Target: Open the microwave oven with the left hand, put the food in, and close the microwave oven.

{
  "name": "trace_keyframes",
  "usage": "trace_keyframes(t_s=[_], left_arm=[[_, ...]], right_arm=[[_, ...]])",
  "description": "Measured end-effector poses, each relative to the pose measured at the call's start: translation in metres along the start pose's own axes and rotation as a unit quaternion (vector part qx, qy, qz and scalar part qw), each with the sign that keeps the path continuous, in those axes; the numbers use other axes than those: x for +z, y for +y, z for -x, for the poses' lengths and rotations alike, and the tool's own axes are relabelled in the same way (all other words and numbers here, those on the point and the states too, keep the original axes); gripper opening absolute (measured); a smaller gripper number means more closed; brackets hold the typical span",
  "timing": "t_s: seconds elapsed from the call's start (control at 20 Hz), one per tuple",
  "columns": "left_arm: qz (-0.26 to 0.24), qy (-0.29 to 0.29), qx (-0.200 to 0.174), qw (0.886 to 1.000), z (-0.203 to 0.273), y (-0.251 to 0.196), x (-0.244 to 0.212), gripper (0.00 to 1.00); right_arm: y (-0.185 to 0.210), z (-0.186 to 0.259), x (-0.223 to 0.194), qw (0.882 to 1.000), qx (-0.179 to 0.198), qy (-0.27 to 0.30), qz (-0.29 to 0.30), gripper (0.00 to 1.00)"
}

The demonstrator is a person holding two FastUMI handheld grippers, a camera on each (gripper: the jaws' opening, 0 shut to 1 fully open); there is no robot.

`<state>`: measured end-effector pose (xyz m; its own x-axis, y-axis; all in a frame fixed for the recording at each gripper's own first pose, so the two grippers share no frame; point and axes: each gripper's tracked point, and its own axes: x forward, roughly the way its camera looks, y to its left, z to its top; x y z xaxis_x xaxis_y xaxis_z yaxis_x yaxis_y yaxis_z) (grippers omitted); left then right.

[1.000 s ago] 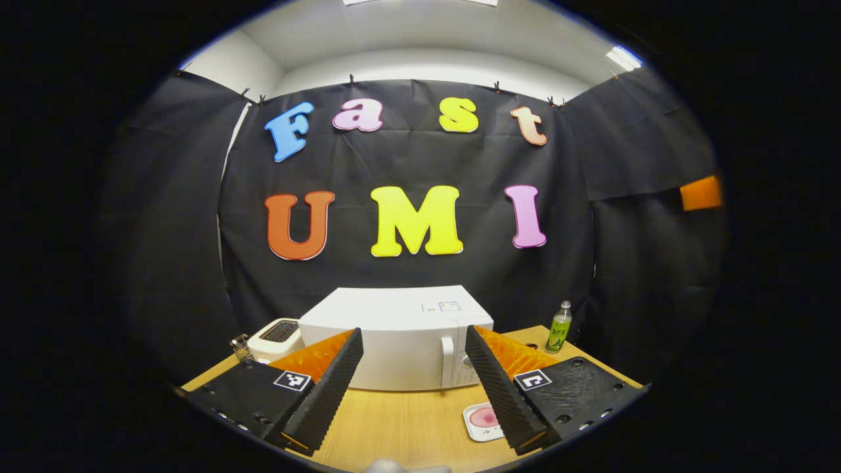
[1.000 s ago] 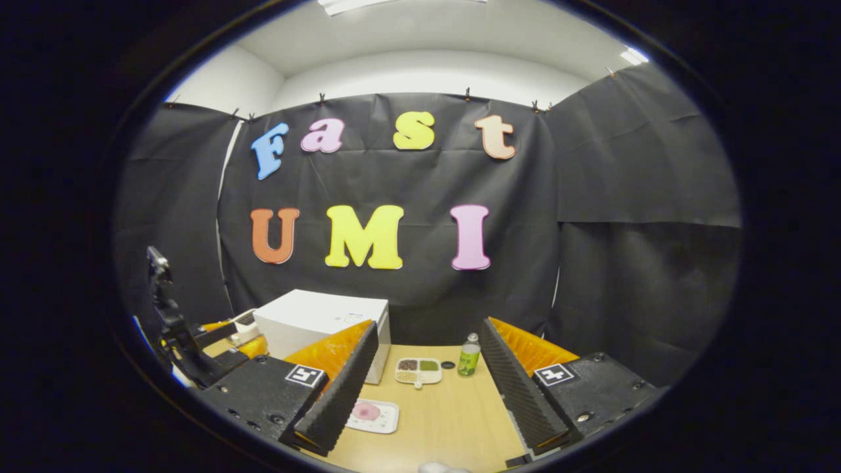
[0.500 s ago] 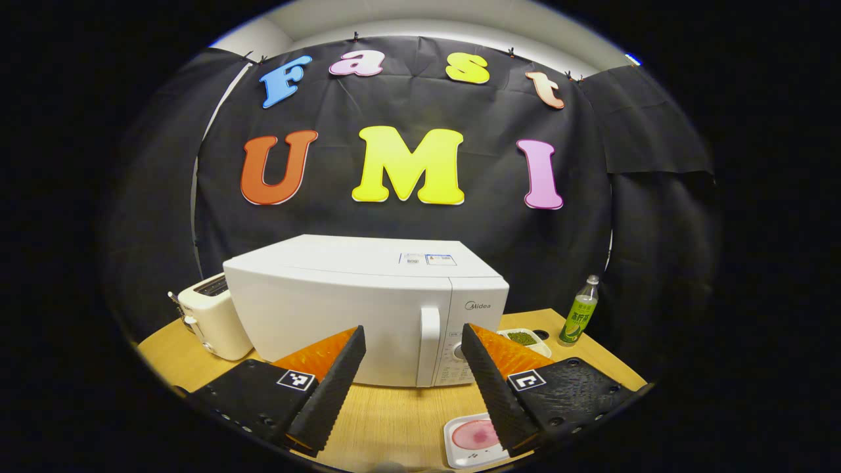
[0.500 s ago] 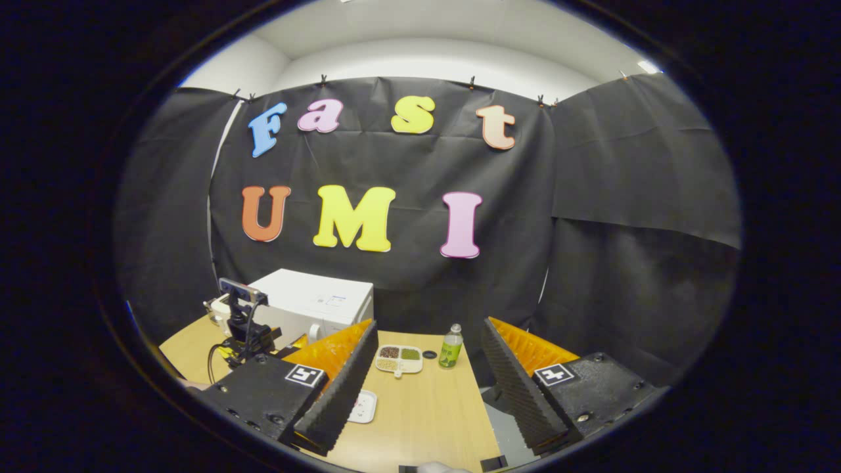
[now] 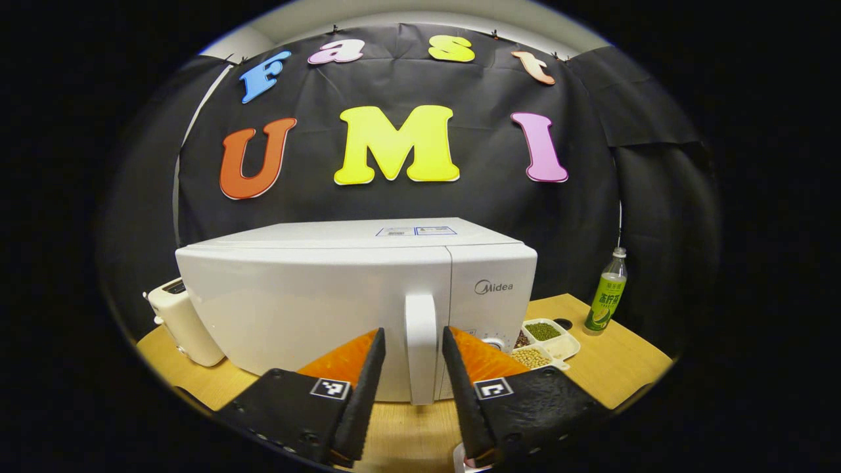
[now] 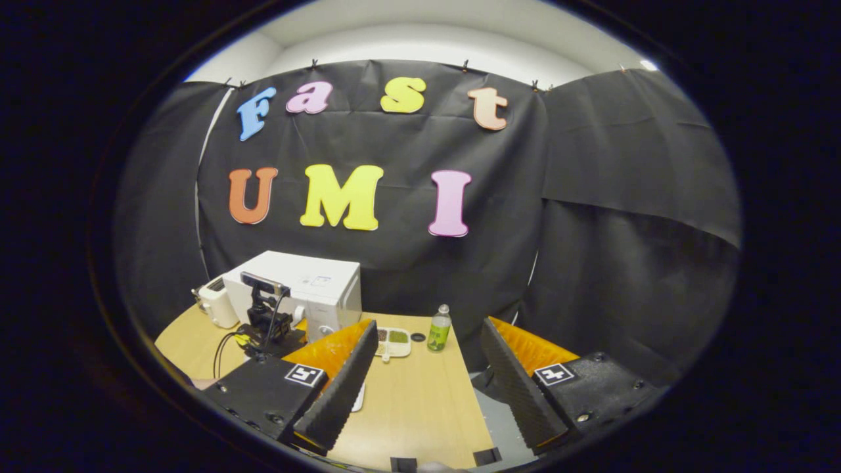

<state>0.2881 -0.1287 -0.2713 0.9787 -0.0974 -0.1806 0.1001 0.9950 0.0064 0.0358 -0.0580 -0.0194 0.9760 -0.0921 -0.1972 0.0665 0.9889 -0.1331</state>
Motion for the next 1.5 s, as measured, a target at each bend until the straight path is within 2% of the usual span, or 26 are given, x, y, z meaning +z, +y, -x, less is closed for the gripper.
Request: trace_keyframes(t_s=[0.05,0.1,0.15,0.25,0.3,0.35,0.4,0.45,0.5,0.55,0.6,0.65,0.85,0.9,0.95,1.0,1.1,1.15,1.2,1.25,1.3,1.4,1.45,1.5], left_arm=[[0.001,-0.001,-0.014,1.0,0.0,-0.004,0.001,0.31],[0.002,-0.003,-0.013,1.0,0.0,-0.004,0.002,0.33],[0.001,-0.001,-0.015,1.0,-0.001,-0.004,0.002,0.28],[0.006,0.003,-0.024,1.0,-0.001,-0.003,0.002,0.28],[0.009,0.004,-0.029,1.0,0.0,-0.004,0.002,0.13],[0.013,0.005,-0.034,0.999,0.0,-0.006,0.001,0.23],[0.015,0.005,-0.039,0.999,0.0,-0.005,0.003,0.18],[0.019,0.007,-0.041,0.999,0.001,-0.005,0.0,0.18],[0.024,0.009,-0.043,0.999,0.003,-0.006,0.002,0.11],[0.03,0.012,-0.042,0.999,0.004,-0.005,0.0,0.11],[0.033,0.014,-0.043,0.998,0.005,-0.006,0.001,0.0],[0.035,0.013,-0.045,0.998,0.005,-0.006,0.002,0.04],[0.022,0.011,-0.064,0.998,0.028,-0.005,-0.005,0.04],[0.013,-0.003,-0.072,0.997,0.039,-0.003,-0.002,0.04],[0.01,-0.002,-0.082,0.997,0.05,-0.001,-0.004,0.04],[0.012,0.0,-0.093,0.996,0.059,0.001,-0.009,0.04],[0.009,0.007,-0.104,0.995,0.081,0.009,-0.013,0.04],[0.005,0.007,-0.103,0.995,0.094,0.014,-0.014,0.07],[0.002,0.01,-0.099,0.995,0.107,0.02,-0.017,0.09],[-0.001,0.011,-0.089,0.996,0.118,0.03,-0.019,0.19],[-0.005,0.012,-0.078,0.997,0.128,0.039,-0.021,0.2],[-0.02,0.015,-0.052,0.998,0.143,0.059,-0.026,0.34],[-0.022,0.024,-0.045,0.998,0.149,0.067,-0.031,0.46],[-0.022,0.03,-0.035,0.999,0.156,0.077,-0.035,0.6]], right_arm=[[0.001,0.0,-0.001,1.0,0.001,0.001,-0.001,0.93],[0.002,0.0,-0.001,1.0,0.002,0.003,-0.003,0.93],[0.003,-0.001,-0.002,1.0,0.003,0.005,-0.003,0.93],[0.007,-0.001,-0.002,1.0,0.009,0.009,-0.003,0.92],[0.01,-0.001,-0.001,1.0,0.012,0.009,-0.003,1.0],[0.012,-0.002,-0.002,1.0,0.014,0.011,-0.004,1.0],[0.013,-0.002,-0.002,1.0,0.017,0.012,-0.007,1.0],[0.016,-0.001,-0.002,1.0,0.02,0.014,-0.009,1.0],[0.019,-0.001,-0.002,1.0,0.023,0.016,-0.008,0.93],[0.019,-0.001,-0.002,1.0,0.024,0.016,-0.005,0.93],[0.021,0.0,-0.001,1.0,0.025,0.016,-0.004,0.93],[0.021,-0.001,0.0,1.0,0.026,0.014,-0.004,0.93],[0.025,-0.004,0.005,0.999,0.035,0.008,-0.003,0.93],[0.027,-0.006,0.007,0.999,0.038,0.006,-0.001,1.0],[0.033,-0.007,0.007,0.999,0.045,0.002,0.004,0.93],[0.04,-0.009,0.008,0.999,0.053,-0.001,0.01,1.0],[0.055,-0.012,0.009,0.997,0.069,-0.006,0.023,1.0],[0.062,-0.014,0.008,0.996,0.079,-0.007,0.028,0.92],[0.071,-0.015,0.007,0.995,0.089,-0.007,0.032,0.93],[0.08,-0.016,0.006,0.994,0.101,-0.008,0.033,0.93],[0.088,-0.016,0.006,0.993,0.11,-0.007,0.033,1.0],[0.101,-0.017,0.002,0.992,0.126,-0.005,0.032,1.0],[0.108,-0.016,0.0,0.991,0.134,-0.003,0.03,1.0],[0.115,-0.015,-0.001,0.99,0.141,-0.002,0.028,0.93]])
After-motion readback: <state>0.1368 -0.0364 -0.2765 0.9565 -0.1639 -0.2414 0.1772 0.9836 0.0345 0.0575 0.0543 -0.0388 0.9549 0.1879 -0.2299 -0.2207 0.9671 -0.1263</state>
